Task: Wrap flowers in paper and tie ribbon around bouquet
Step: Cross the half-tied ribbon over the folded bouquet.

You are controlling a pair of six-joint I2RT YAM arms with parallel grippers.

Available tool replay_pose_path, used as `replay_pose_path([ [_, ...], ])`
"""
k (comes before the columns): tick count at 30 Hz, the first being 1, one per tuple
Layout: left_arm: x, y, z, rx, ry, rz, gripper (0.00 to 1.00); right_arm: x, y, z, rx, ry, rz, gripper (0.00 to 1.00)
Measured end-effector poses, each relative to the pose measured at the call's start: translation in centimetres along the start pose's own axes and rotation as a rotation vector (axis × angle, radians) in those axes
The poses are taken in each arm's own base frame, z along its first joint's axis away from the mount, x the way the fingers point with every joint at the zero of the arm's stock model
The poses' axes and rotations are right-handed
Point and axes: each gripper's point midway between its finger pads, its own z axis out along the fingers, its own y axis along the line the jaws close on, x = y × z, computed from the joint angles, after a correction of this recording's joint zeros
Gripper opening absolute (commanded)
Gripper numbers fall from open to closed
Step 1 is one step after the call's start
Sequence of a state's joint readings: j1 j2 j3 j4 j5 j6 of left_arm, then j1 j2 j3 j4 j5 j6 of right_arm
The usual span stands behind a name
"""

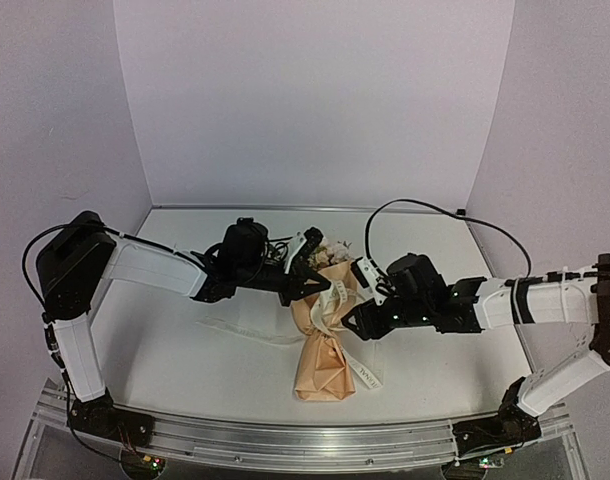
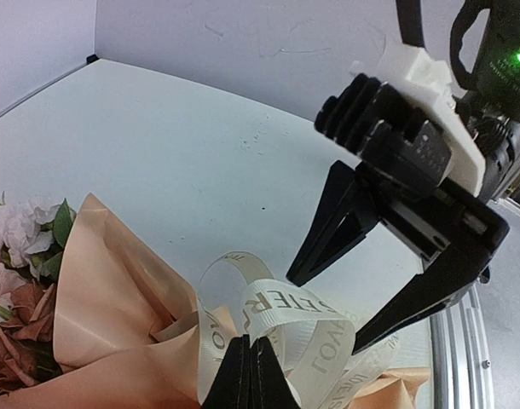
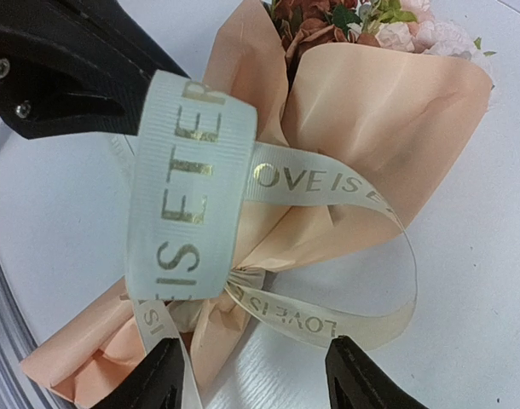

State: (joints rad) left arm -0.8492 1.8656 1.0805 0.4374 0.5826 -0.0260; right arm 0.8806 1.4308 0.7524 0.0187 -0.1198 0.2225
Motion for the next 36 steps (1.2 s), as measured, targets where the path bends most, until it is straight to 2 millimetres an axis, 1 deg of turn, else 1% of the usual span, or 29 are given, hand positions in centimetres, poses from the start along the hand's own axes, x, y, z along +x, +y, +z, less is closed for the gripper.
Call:
replay_pose_path([
  [5,-0.1,-0.2,-0.4,0.042,-0.001,-0.037,0.0,-1.2,0.5,1.4,-0.03,-0.063,0.005,0.59],
  [11,-0.7,-0.4,-0.9,0.102,-0.01,-0.057,0.0,-2.1,1.5,1.9,-0.077,-0.107,0.0,0.59],
  [16,-0.7,-1.1,-1.3,0.166,0.008,-0.072,0.0,-1.6,2.1,2.1,-0.116,-0.106,-0.007,0.57],
  [23,-1.7,-2.2,-1.4,0.23,0.004,-0.065,0.0,-0.4,2.9,2.2,-0.155,-0.096,-0.028,0.57],
  [36,-1.2,-2.0,-1.5,0.255,0.025,-0.096,0.0,0.2,3.8,2.1,-0.192,-0.089,-0.047,0.55],
])
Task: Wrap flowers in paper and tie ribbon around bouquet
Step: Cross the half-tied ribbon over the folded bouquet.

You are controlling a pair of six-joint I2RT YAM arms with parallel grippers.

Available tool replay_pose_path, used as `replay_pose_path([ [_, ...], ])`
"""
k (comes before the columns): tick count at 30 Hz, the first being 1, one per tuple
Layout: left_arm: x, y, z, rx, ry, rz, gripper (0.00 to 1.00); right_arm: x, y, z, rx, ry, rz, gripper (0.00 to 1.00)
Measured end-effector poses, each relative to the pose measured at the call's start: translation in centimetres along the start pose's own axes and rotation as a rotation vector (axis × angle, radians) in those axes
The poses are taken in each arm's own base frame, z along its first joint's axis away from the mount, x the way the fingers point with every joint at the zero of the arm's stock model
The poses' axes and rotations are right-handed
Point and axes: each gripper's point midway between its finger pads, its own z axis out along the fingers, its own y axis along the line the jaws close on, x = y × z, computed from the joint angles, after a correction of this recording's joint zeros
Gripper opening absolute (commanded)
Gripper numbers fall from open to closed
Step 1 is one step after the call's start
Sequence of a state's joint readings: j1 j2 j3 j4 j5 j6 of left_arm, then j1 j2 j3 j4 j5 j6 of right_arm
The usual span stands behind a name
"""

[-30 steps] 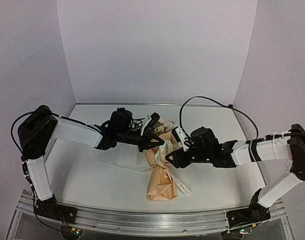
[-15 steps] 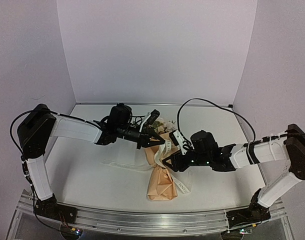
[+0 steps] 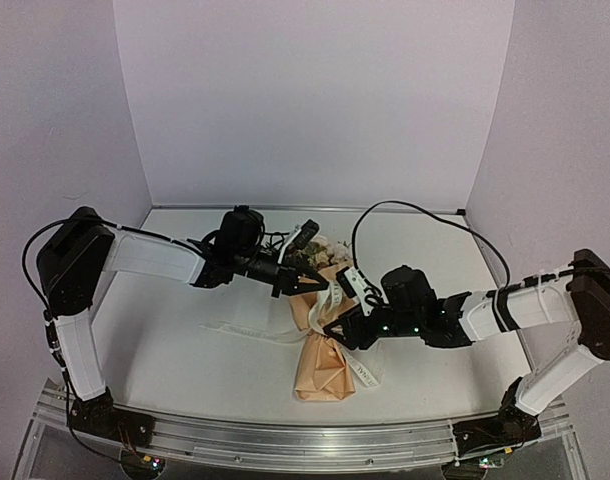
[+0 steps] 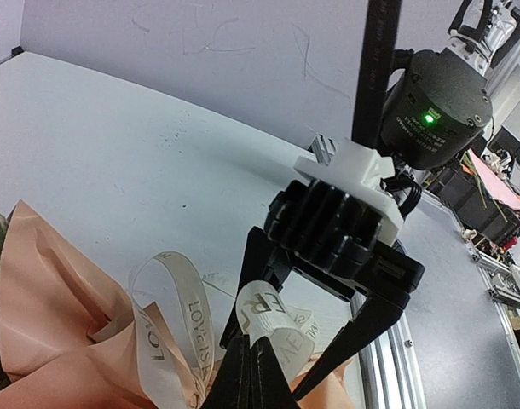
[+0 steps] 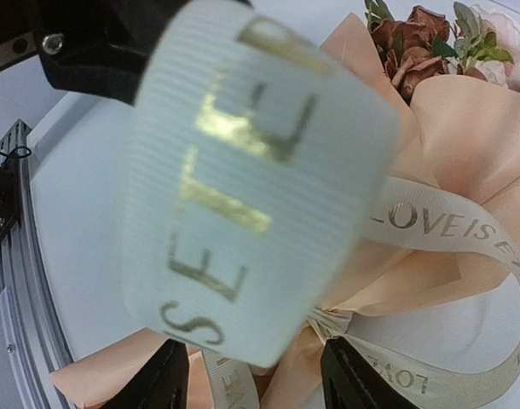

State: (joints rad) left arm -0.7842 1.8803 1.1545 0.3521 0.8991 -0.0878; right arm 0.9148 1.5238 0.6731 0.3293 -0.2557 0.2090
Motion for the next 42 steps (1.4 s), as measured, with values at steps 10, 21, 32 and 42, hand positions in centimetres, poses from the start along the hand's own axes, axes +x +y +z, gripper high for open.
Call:
replay_pose_path([
  [10,0.1,-0.1,0.1,0.016,0.008,-0.008,0.0,0.2,0.6,0.1,-0.013,0.005,-0.02,0.49],
  [21,0.2,-0.9,-0.1,0.07,0.016,-0.02,0.0,0.2,0.6,0.1,-0.014,0.006,-0.032,0.46],
  [32,-0.3,-1.7,-0.4,0.152,0.029,-0.046,0.0,1.6,0.7,0.7,-0.016,0.046,-0.036,0.42],
  [42,0.4,-1.5,-0.3,0.158,0.045,-0.071,0.0,1.8,0.5,0.9,0.003,0.052,-0.033,0.25],
])
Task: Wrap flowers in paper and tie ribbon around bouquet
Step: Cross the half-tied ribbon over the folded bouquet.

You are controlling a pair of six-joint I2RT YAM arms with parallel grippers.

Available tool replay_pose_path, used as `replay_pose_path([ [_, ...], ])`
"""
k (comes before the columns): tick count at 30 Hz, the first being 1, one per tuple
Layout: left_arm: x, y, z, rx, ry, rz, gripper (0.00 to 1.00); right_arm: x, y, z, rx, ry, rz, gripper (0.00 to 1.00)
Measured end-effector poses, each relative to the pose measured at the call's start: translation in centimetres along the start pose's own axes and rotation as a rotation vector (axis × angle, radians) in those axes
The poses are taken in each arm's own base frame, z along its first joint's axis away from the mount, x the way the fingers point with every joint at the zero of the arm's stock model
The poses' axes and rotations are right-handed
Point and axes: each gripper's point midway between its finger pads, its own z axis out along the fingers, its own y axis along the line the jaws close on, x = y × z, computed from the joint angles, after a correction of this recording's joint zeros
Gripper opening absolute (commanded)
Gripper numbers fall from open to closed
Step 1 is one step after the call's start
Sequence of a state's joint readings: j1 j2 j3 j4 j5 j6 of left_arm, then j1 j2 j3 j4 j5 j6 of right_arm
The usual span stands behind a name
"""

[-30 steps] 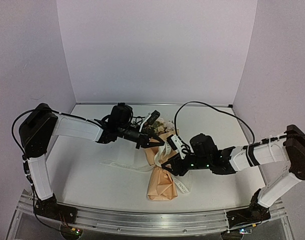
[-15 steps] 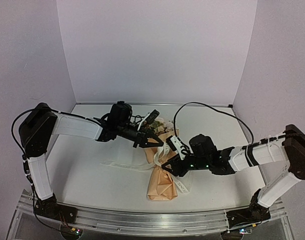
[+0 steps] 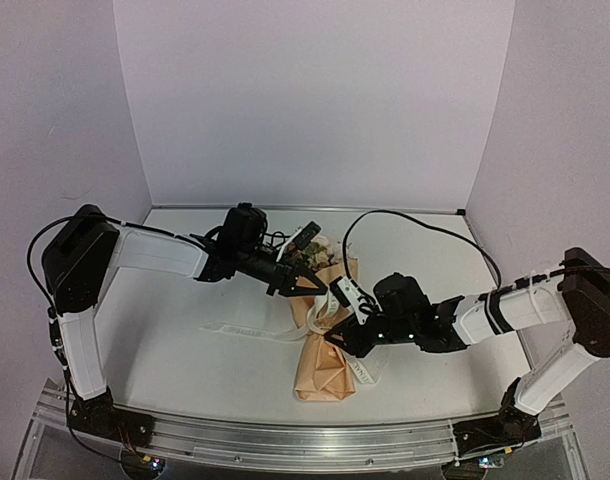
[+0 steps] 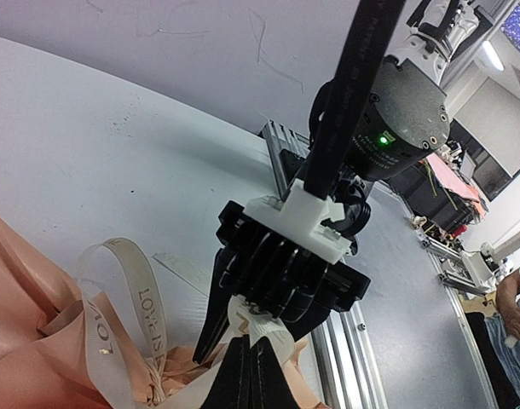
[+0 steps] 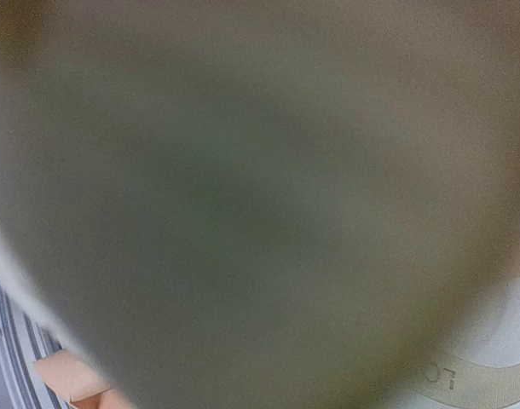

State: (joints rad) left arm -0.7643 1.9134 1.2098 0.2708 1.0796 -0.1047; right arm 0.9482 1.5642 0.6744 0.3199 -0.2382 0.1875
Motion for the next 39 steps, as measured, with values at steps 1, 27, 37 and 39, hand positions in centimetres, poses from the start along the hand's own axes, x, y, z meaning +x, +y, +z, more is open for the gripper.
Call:
replay_pose_path([
  [1,0.1,0.0,0.0,0.0,0.001,-0.002,0.0,-0.1,-0.1,0.0,0.004,-0.002,0.004,0.24],
  [27,1.1,1.1,-0.3,-0.064,-0.008,-0.016,0.0,-1.4,-1.8,-0.5,0.114,-0.058,0.139,0.0],
  [37,-0.1,1.2,-2.3,-0.128,-0.069,0.001,0.0,0.6,-2.5,-1.9,0.156,0.004,0.157,0.0],
  [39,0.0,1.1,-2.5,-0.138,-0.075,0.004,0.0,1.3,-2.7,-1.9,0.168,0.022,0.16,0.0],
])
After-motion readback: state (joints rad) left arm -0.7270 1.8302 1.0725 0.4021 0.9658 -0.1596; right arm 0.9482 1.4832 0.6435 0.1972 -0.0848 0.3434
